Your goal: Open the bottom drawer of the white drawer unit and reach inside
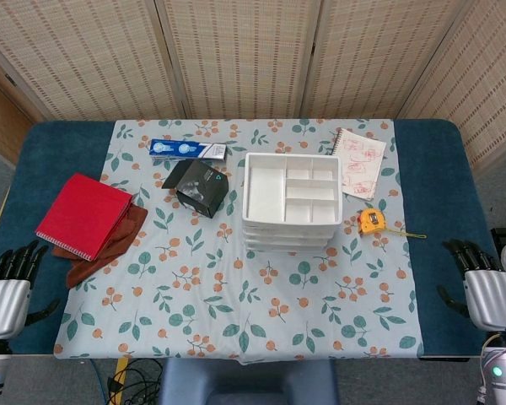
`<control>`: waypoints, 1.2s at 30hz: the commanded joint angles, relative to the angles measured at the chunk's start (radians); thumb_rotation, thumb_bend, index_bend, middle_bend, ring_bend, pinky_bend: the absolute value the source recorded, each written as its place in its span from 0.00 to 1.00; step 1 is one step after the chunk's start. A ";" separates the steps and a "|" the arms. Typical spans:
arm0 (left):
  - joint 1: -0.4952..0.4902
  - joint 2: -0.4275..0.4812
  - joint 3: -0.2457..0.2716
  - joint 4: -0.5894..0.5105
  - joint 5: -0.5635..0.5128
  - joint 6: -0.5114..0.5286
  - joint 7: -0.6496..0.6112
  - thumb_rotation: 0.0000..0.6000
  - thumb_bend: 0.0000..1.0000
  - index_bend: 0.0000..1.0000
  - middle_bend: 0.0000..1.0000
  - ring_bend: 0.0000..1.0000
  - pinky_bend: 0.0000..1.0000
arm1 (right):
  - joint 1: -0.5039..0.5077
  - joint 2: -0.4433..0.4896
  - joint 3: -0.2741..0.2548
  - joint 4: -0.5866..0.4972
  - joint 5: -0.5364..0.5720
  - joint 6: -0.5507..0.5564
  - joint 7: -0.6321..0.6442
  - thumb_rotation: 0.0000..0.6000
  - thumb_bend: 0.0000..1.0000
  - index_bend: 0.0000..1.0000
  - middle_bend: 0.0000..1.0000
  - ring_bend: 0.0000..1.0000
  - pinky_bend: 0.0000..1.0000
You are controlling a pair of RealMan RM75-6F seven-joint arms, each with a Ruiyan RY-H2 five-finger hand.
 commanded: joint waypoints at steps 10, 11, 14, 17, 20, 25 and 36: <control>-0.002 0.001 -0.001 0.002 -0.006 -0.006 -0.003 1.00 0.18 0.08 0.06 0.08 0.08 | 0.016 -0.001 0.002 -0.024 -0.010 -0.018 0.012 1.00 0.29 0.14 0.23 0.29 0.27; -0.002 0.001 0.000 0.003 -0.007 -0.007 -0.002 1.00 0.18 0.08 0.06 0.08 0.08 | 0.020 -0.001 0.001 -0.028 -0.014 -0.023 0.016 1.00 0.29 0.14 0.26 0.32 0.31; -0.002 0.001 0.002 0.003 -0.008 -0.009 0.000 1.00 0.18 0.08 0.06 0.08 0.08 | 0.036 -0.002 -0.002 -0.043 -0.026 -0.046 0.022 1.00 0.30 0.14 0.33 0.41 0.42; 0.000 0.000 0.003 0.006 -0.008 -0.007 -0.002 1.00 0.18 0.08 0.06 0.08 0.08 | 0.054 -0.009 -0.009 -0.058 -0.034 -0.077 0.031 1.00 0.30 0.14 0.39 0.49 0.52; 0.001 0.001 0.004 0.007 -0.010 -0.009 -0.003 1.00 0.18 0.08 0.06 0.08 0.08 | 0.074 -0.008 -0.011 -0.080 -0.025 -0.121 0.056 1.00 0.32 0.15 0.47 0.59 0.67; 0.002 0.000 0.003 0.009 -0.011 -0.005 -0.006 1.00 0.18 0.09 0.06 0.08 0.08 | 0.113 -0.002 -0.011 -0.120 -0.009 -0.194 0.085 1.00 0.33 0.24 0.62 0.75 0.81; 0.004 -0.002 0.006 0.015 -0.016 -0.008 -0.004 1.00 0.18 0.09 0.06 0.08 0.08 | 0.227 -0.030 -0.002 -0.152 0.046 -0.399 0.231 1.00 0.45 0.25 0.86 1.00 0.95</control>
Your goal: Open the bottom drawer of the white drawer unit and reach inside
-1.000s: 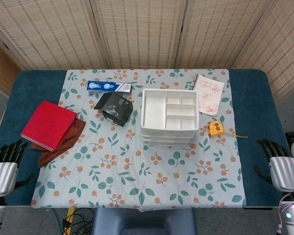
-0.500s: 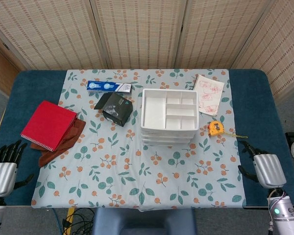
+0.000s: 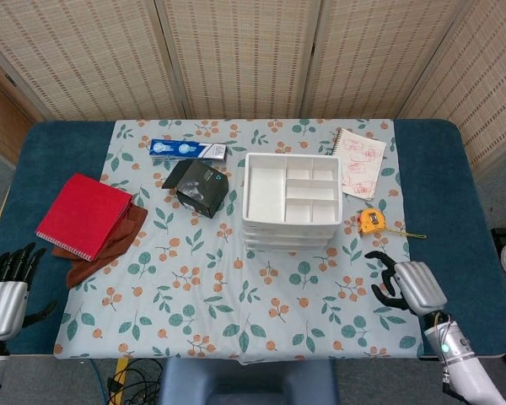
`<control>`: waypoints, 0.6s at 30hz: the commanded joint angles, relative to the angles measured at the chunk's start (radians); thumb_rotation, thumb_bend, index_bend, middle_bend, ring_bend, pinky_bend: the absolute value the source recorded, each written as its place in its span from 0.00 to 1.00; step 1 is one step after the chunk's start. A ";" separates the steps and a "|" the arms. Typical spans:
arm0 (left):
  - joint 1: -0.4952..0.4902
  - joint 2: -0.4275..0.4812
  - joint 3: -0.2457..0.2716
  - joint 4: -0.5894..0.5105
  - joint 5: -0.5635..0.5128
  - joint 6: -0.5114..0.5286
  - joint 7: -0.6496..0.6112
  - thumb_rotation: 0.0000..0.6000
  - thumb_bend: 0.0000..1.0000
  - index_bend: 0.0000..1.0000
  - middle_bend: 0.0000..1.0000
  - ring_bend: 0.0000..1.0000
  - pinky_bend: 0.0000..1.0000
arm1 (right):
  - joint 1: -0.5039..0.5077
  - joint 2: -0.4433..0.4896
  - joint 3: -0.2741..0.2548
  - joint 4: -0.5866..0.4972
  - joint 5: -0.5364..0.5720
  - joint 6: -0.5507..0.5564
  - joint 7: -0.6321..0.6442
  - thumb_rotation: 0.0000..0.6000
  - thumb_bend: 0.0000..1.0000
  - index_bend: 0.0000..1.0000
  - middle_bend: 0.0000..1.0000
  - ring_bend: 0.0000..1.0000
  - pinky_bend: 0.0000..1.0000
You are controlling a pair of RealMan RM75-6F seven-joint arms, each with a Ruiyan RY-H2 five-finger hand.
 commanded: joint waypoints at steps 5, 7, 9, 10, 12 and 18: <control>0.000 -0.002 -0.001 0.003 -0.002 0.000 -0.001 1.00 0.18 0.09 0.06 0.08 0.08 | 0.077 -0.051 0.016 -0.003 0.051 -0.116 0.114 1.00 0.50 0.25 0.87 1.00 0.96; -0.001 -0.004 -0.001 0.003 -0.001 -0.002 -0.002 1.00 0.18 0.09 0.06 0.08 0.08 | 0.093 -0.073 0.025 0.005 0.069 -0.140 0.151 1.00 0.52 0.25 0.89 1.00 0.96; -0.002 -0.008 -0.001 0.006 0.000 -0.001 -0.003 1.00 0.18 0.09 0.06 0.08 0.08 | 0.111 -0.095 0.036 0.013 0.090 -0.167 0.192 1.00 0.54 0.25 0.90 1.00 0.96; -0.002 -0.009 -0.001 0.007 0.001 -0.001 -0.004 1.00 0.18 0.09 0.06 0.08 0.08 | 0.118 -0.104 0.041 0.017 0.099 -0.179 0.210 1.00 0.55 0.25 0.90 1.00 0.96; -0.002 -0.010 -0.001 0.009 0.002 0.000 -0.006 1.00 0.18 0.09 0.06 0.08 0.08 | 0.132 -0.122 0.049 0.021 0.113 -0.203 0.253 1.00 0.57 0.24 0.91 1.00 0.96; -0.003 -0.011 -0.001 0.015 0.000 -0.004 -0.014 1.00 0.18 0.09 0.06 0.08 0.08 | 0.171 -0.182 0.079 0.036 0.179 -0.275 0.382 1.00 0.68 0.18 0.91 1.00 0.96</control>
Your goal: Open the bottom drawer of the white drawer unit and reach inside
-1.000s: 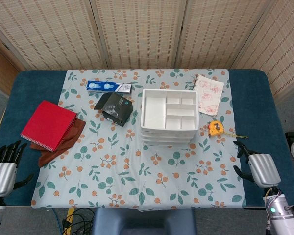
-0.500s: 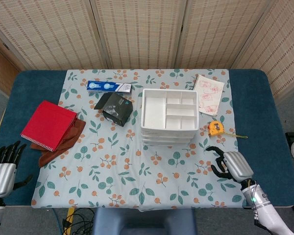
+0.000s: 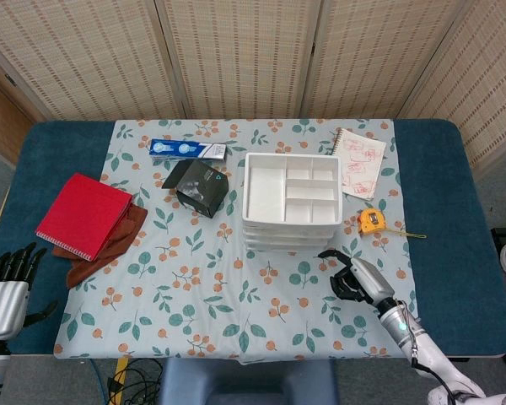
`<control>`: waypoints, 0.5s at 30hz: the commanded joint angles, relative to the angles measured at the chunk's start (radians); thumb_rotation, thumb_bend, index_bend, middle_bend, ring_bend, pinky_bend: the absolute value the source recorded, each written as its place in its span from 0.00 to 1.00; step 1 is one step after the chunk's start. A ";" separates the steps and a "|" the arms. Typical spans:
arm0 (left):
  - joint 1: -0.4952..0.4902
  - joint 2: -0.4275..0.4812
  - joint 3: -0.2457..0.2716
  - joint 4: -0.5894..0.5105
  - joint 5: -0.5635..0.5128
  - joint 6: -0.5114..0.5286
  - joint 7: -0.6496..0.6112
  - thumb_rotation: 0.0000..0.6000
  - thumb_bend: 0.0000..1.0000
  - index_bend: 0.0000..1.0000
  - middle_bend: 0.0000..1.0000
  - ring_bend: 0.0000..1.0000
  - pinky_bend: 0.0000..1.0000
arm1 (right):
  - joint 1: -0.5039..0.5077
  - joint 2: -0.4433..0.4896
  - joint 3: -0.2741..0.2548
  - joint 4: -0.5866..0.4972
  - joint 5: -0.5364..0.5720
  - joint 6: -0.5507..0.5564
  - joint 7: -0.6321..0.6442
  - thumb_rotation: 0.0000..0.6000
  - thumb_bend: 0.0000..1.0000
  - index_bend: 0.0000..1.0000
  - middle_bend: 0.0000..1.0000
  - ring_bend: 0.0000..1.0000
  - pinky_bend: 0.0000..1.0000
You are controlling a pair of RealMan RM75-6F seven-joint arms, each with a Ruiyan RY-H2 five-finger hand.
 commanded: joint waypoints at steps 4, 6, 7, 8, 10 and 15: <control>-0.001 -0.003 0.004 0.002 0.002 -0.006 -0.009 1.00 0.18 0.09 0.06 0.08 0.08 | 0.044 -0.081 0.035 0.010 0.092 -0.070 0.084 1.00 0.71 0.14 0.91 1.00 0.96; -0.001 -0.004 0.004 0.002 0.004 -0.005 -0.011 1.00 0.18 0.09 0.06 0.08 0.08 | 0.053 -0.090 0.044 0.007 0.116 -0.099 0.120 1.00 0.72 0.13 0.91 1.00 0.97; -0.001 -0.005 0.005 0.002 0.006 -0.004 -0.011 1.00 0.18 0.09 0.06 0.08 0.08 | 0.060 -0.095 0.050 0.008 0.130 -0.120 0.144 1.00 0.72 0.12 0.91 1.00 0.97; -0.001 -0.005 0.005 0.002 0.006 -0.003 -0.012 1.00 0.18 0.09 0.06 0.08 0.08 | 0.065 -0.100 0.054 0.009 0.140 -0.134 0.160 1.00 0.73 0.12 0.91 1.00 0.97; 0.000 -0.006 0.005 0.002 0.007 -0.003 -0.012 1.00 0.18 0.09 0.06 0.08 0.08 | 0.076 -0.110 0.065 0.010 0.161 -0.167 0.197 1.00 0.74 0.10 0.91 1.00 0.98; -0.004 -0.005 0.009 0.002 0.005 -0.015 -0.012 1.00 0.18 0.09 0.06 0.08 0.08 | 0.101 -0.129 0.094 0.001 0.207 -0.255 0.292 1.00 0.78 0.04 0.91 1.00 0.99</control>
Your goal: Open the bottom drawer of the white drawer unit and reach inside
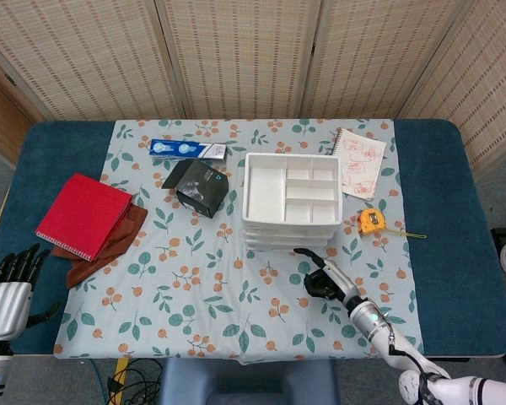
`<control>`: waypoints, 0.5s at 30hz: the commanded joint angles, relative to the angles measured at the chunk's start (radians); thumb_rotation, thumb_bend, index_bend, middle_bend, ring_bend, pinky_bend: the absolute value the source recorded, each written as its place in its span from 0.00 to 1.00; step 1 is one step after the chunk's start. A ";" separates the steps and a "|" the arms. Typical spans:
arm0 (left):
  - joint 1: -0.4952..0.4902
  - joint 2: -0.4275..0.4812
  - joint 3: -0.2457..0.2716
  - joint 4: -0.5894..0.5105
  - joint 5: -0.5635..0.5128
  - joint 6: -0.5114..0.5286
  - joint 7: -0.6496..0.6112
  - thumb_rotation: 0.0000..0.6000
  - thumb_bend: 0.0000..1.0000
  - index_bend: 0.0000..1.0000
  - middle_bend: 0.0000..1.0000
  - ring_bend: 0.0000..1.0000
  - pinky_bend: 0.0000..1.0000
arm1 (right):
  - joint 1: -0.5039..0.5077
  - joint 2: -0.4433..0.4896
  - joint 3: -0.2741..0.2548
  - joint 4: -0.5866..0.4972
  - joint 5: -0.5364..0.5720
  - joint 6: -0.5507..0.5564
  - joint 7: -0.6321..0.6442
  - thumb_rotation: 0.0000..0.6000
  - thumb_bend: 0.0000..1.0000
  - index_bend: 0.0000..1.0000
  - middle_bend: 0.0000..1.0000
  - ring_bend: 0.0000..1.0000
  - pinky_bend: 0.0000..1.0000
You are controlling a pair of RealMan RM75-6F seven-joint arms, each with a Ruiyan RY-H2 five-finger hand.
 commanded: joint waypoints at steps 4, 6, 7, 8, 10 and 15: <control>-0.002 -0.003 0.002 -0.001 0.001 -0.004 -0.001 1.00 0.18 0.09 0.06 0.08 0.08 | 0.040 -0.026 0.051 -0.008 0.080 -0.126 0.121 1.00 0.80 0.01 0.90 1.00 0.99; -0.002 -0.005 0.003 0.001 0.001 -0.006 -0.003 1.00 0.18 0.10 0.06 0.08 0.08 | 0.046 -0.030 0.064 -0.004 0.109 -0.153 0.150 1.00 0.80 0.01 0.89 1.00 0.99; -0.002 -0.005 0.004 0.003 -0.001 -0.007 -0.004 1.00 0.18 0.10 0.06 0.08 0.08 | 0.050 -0.029 0.072 -0.003 0.127 -0.178 0.169 1.00 0.81 0.00 0.89 1.00 0.99; -0.002 -0.006 0.004 0.004 -0.002 -0.008 -0.004 1.00 0.18 0.10 0.06 0.08 0.08 | 0.053 -0.028 0.078 -0.002 0.136 -0.195 0.182 1.00 0.81 0.00 0.89 1.00 0.99; -0.002 -0.007 0.004 0.006 -0.003 -0.009 -0.006 1.00 0.18 0.10 0.06 0.08 0.08 | 0.058 -0.029 0.088 0.007 0.155 -0.223 0.199 1.00 0.81 0.00 0.88 1.00 0.99; -0.002 -0.011 0.003 0.014 0.004 -0.004 -0.016 1.00 0.18 0.10 0.06 0.08 0.08 | 0.068 -0.033 0.109 0.031 0.202 -0.271 0.224 1.00 0.81 0.00 0.87 1.00 0.99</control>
